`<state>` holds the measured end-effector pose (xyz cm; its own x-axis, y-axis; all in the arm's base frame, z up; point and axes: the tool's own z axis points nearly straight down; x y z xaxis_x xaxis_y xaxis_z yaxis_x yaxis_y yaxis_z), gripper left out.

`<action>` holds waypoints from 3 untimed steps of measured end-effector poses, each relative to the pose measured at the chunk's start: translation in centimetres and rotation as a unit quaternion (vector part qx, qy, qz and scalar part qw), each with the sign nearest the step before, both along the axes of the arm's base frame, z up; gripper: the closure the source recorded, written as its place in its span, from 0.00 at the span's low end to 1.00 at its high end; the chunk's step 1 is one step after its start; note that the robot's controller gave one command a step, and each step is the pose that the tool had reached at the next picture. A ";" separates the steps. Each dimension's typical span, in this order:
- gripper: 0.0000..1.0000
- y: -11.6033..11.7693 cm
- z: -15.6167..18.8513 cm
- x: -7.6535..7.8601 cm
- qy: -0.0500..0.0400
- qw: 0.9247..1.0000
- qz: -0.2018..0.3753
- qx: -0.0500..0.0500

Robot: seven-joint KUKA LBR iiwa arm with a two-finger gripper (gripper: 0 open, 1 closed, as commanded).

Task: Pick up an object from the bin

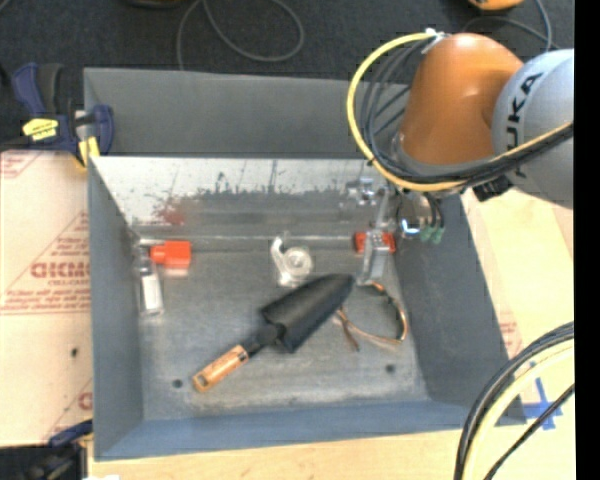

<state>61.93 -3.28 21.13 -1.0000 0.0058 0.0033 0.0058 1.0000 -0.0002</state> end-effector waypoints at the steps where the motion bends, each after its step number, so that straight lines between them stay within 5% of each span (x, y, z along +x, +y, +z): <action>1: 0.00 0.0 0.5 0.1 -0.004 1.000 0.000 0.000; 2: 0.00 0.1 -1.5 -0.1 -0.007 0.997 0.081 -0.001; 3: 0.00 1.1 -5.3 -0.2 -0.004 0.983 0.184 -0.001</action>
Offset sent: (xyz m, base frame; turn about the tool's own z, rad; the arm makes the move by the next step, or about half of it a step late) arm -0.0147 0.0030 -0.0796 -0.5422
